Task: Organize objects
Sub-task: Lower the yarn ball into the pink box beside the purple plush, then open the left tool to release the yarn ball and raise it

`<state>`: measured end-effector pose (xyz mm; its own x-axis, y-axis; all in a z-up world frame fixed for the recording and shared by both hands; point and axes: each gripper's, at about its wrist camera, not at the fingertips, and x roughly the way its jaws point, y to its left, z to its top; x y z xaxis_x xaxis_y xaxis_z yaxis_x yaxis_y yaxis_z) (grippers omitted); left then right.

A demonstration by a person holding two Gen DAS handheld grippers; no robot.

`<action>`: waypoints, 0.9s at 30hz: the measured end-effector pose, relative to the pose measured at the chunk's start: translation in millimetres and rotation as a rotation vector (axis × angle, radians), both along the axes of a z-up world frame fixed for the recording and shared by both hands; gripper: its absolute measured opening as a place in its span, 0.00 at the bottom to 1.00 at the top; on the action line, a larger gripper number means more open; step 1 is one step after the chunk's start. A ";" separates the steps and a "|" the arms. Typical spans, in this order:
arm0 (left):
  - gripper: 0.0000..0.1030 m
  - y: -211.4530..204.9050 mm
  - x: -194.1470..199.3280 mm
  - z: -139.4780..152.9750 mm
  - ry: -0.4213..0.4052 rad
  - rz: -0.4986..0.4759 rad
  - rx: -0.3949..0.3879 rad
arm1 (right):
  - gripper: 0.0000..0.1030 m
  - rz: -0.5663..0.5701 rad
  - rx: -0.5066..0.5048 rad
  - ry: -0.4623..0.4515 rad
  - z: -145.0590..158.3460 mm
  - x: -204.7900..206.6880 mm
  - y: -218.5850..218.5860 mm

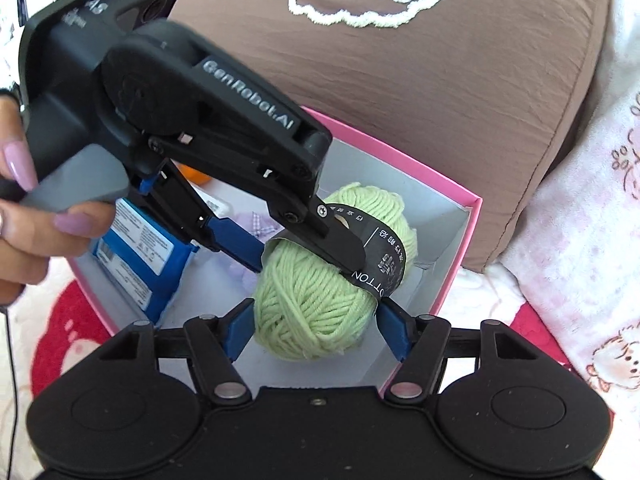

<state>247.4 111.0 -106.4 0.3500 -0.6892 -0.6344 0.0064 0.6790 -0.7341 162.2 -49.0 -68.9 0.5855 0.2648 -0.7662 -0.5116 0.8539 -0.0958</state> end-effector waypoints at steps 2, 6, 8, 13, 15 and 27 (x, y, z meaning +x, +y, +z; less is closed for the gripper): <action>0.59 -7.3 -4.3 5.3 -0.035 0.000 0.054 | 0.68 -0.006 0.031 -0.007 0.1 -5.0 -3.3; 0.54 -11.6 -3.7 1.9 -0.031 0.016 0.066 | 0.67 -0.010 -0.021 -0.052 -6.9 -12.1 1.0; 0.53 -10.8 -3.8 -0.7 -0.020 0.032 0.054 | 0.64 -0.001 -0.095 -0.092 -11.0 -17.6 8.6; 0.51 -10.8 -7.1 -1.6 -0.022 0.024 0.057 | 0.68 -0.001 -0.186 -0.159 -10.4 -29.6 19.9; 0.51 -14.8 -8.0 0.0 -0.033 0.001 0.078 | 0.67 0.007 -0.185 -0.154 -10.9 -30.8 19.8; 0.47 -39.4 -1.5 -11.1 0.003 -0.001 0.156 | 0.28 -0.024 -0.126 -0.134 -15.4 -28.7 2.0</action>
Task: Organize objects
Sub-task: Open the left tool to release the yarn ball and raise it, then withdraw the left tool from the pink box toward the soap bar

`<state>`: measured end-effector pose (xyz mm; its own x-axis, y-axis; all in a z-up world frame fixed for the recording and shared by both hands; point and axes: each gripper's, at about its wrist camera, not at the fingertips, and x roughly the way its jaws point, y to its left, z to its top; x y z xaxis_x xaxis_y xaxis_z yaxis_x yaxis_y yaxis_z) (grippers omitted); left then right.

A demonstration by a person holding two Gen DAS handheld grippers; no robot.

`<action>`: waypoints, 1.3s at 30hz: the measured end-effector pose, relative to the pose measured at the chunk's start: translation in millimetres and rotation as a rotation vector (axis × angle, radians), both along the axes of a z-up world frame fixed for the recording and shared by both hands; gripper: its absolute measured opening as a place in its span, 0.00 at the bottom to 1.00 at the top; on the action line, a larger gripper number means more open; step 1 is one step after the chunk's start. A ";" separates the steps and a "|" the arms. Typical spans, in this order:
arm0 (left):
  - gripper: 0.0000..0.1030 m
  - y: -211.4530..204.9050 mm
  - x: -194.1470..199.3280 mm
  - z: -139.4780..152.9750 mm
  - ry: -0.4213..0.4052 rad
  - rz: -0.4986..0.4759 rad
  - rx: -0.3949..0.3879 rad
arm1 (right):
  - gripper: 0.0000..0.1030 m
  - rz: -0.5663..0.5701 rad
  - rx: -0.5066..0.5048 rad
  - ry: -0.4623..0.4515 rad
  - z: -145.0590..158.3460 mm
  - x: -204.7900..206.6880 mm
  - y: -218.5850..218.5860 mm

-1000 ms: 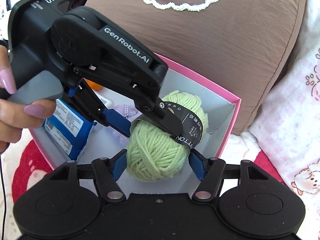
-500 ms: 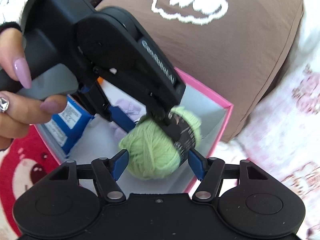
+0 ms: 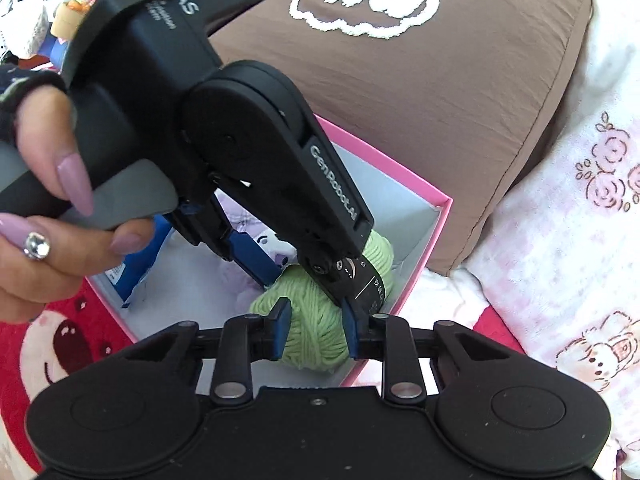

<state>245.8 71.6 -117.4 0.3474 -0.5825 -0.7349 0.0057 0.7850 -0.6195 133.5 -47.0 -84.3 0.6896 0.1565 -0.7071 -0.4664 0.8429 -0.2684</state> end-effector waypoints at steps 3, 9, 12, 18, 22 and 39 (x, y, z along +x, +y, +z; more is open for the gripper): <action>0.48 -7.3 0.4 3.9 -0.036 -0.007 0.045 | 0.28 -0.003 0.030 0.003 1.5 -0.2 -2.8; 0.54 -13.5 -11.2 12.1 -0.019 -0.025 0.099 | 0.31 -0.016 0.156 0.079 10.4 -3.1 -12.1; 0.58 -14.4 -24.7 29.5 -0.047 -0.053 0.146 | 0.34 -0.041 0.240 0.137 15.3 -1.9 -19.0; 0.65 0.6 -52.0 68.7 -0.094 -0.063 0.218 | 0.36 -0.076 0.343 0.209 24.4 -4.8 -14.3; 0.68 18.3 -50.0 89.9 -0.083 -0.076 0.261 | 0.39 -0.074 0.387 0.244 29.9 2.1 -21.9; 0.74 34.8 -119.6 169.9 -0.166 -0.178 0.324 | 0.41 -0.017 0.399 0.342 105.7 -39.9 -22.3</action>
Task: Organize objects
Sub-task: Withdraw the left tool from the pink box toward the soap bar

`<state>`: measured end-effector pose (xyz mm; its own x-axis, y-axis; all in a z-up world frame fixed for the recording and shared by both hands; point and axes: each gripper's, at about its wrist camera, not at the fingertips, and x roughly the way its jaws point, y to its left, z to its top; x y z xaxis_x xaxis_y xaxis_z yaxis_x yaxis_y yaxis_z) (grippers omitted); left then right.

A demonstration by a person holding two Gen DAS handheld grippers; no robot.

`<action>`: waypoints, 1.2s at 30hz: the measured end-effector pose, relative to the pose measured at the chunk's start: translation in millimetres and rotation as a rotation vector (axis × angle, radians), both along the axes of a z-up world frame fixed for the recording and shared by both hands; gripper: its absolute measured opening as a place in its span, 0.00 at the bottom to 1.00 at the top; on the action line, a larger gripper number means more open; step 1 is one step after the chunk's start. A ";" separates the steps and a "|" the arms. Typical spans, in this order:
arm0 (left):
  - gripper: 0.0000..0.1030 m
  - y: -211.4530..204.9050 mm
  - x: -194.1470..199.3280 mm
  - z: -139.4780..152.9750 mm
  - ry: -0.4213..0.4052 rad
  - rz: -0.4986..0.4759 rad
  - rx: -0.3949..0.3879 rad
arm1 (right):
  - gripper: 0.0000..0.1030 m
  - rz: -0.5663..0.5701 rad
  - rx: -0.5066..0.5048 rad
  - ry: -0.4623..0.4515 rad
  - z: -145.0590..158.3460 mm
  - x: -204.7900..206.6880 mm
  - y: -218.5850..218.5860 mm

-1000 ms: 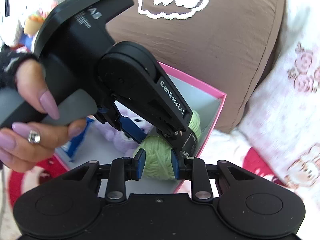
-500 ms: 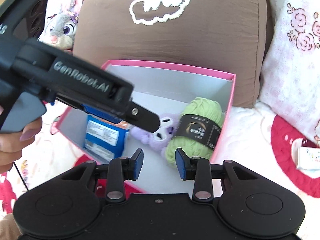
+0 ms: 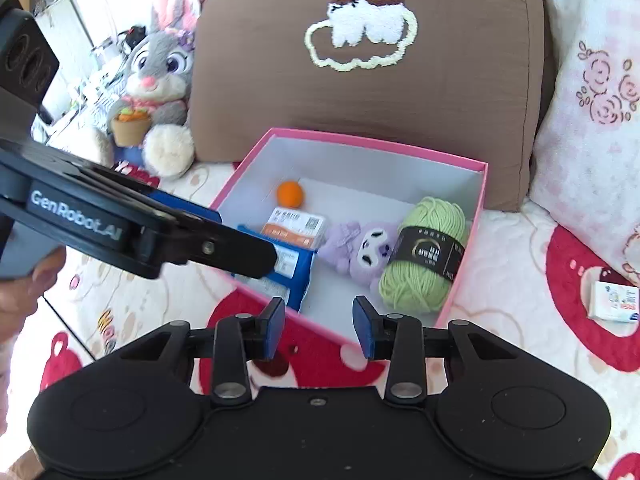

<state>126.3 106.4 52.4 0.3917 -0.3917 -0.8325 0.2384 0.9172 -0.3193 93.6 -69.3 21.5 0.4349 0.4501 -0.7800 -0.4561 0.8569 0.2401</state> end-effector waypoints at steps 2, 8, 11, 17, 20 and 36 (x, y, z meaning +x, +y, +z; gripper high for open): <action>0.74 -0.8 -7.8 9.1 0.001 -0.027 -0.016 | 0.41 0.006 -0.011 0.004 8.7 -10.7 -4.4; 0.74 -8.3 -31.9 31.0 -0.004 -0.074 -0.023 | 0.45 -0.003 -0.016 -0.043 36.8 -46.5 -21.1; 0.74 -17.4 -45.8 37.2 -0.018 -0.099 -0.019 | 0.46 -0.014 -0.027 -0.068 45.4 -64.2 -30.6; 0.80 -41.3 -69.8 33.1 -0.010 -0.203 -0.009 | 0.52 -0.036 -0.059 -0.117 57.8 -97.2 -49.0; 0.81 -44.0 -77.3 26.1 0.009 -0.196 -0.007 | 0.57 -0.038 -0.080 -0.125 59.1 -110.6 -57.8; 0.84 -96.5 -83.8 16.8 0.001 -0.251 -0.076 | 0.75 -0.069 -0.187 -0.238 59.4 -133.7 -91.5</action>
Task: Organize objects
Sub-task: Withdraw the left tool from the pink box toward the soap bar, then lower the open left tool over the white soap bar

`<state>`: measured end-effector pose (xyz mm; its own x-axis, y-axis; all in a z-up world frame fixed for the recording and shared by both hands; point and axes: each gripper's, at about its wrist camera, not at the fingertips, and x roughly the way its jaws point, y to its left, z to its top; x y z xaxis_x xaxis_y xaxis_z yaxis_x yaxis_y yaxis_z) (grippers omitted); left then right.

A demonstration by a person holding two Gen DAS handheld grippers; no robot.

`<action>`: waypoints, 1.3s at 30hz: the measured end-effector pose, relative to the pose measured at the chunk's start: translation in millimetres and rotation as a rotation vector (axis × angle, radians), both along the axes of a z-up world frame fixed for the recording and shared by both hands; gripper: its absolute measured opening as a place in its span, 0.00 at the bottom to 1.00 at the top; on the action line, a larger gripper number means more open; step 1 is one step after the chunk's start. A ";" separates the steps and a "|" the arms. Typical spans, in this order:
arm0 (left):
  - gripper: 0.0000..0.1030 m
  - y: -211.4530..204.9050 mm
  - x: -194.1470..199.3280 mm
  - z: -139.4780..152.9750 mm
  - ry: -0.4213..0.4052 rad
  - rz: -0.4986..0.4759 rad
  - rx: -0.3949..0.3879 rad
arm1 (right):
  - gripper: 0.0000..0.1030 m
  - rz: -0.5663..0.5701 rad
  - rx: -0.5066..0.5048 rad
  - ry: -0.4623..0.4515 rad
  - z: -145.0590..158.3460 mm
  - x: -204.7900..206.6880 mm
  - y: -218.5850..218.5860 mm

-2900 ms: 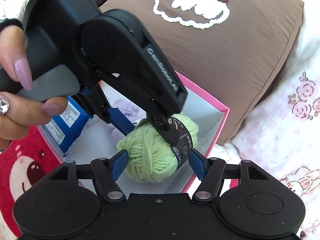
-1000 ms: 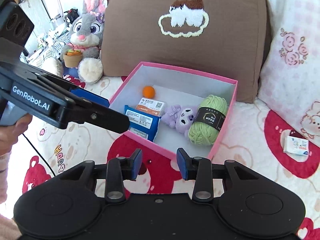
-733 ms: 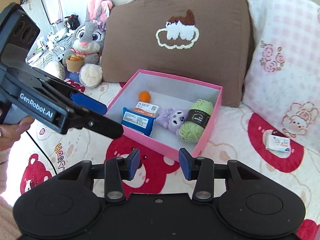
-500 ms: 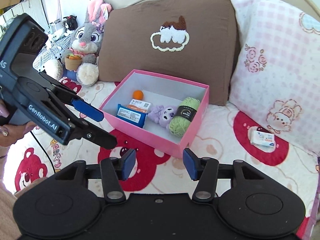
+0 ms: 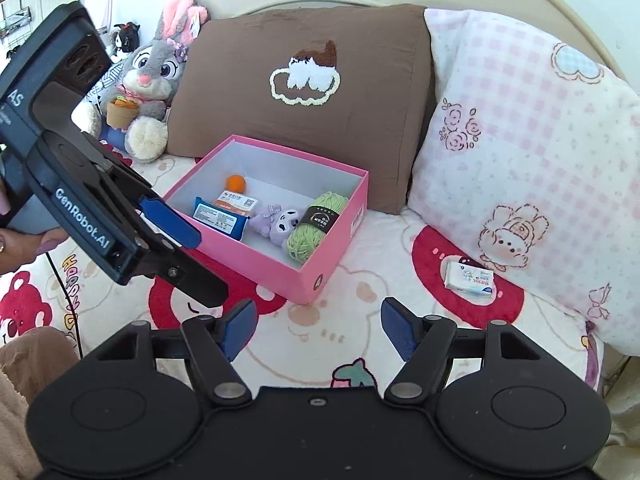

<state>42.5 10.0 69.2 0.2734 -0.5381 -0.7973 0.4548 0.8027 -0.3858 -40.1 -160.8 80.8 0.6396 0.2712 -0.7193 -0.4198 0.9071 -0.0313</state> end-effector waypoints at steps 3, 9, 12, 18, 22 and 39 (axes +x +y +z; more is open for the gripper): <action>0.84 -9.9 5.9 2.0 -0.043 0.014 -0.013 | 0.79 -0.017 -0.013 -0.004 -2.7 6.3 -7.0; 0.88 -33.7 17.4 6.0 -0.114 -0.014 -0.013 | 0.79 0.015 -0.048 0.018 -6.0 9.8 -7.2; 0.92 -43.9 28.0 5.6 -0.129 -0.010 -0.025 | 0.79 0.001 -0.064 0.010 -6.6 21.2 -10.4; 0.99 -66.6 61.6 -1.9 -0.155 0.040 -0.037 | 0.81 -0.058 -0.002 0.018 -18.3 59.5 -31.3; 0.98 -84.3 88.7 -16.3 -0.128 0.049 -0.041 | 0.82 -0.061 -0.044 -0.011 -36.1 82.8 -38.0; 0.92 -124.6 162.1 -80.8 -0.029 0.139 -0.083 | 0.82 -0.118 -0.046 -0.155 -93.2 116.9 -59.5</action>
<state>204.5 -114.7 -11.6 0.3718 -0.5575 -0.7423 0.3536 0.8244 -0.4420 76.8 -220.3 -12.3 0.7690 0.1567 -0.6198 -0.2975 0.9458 -0.1300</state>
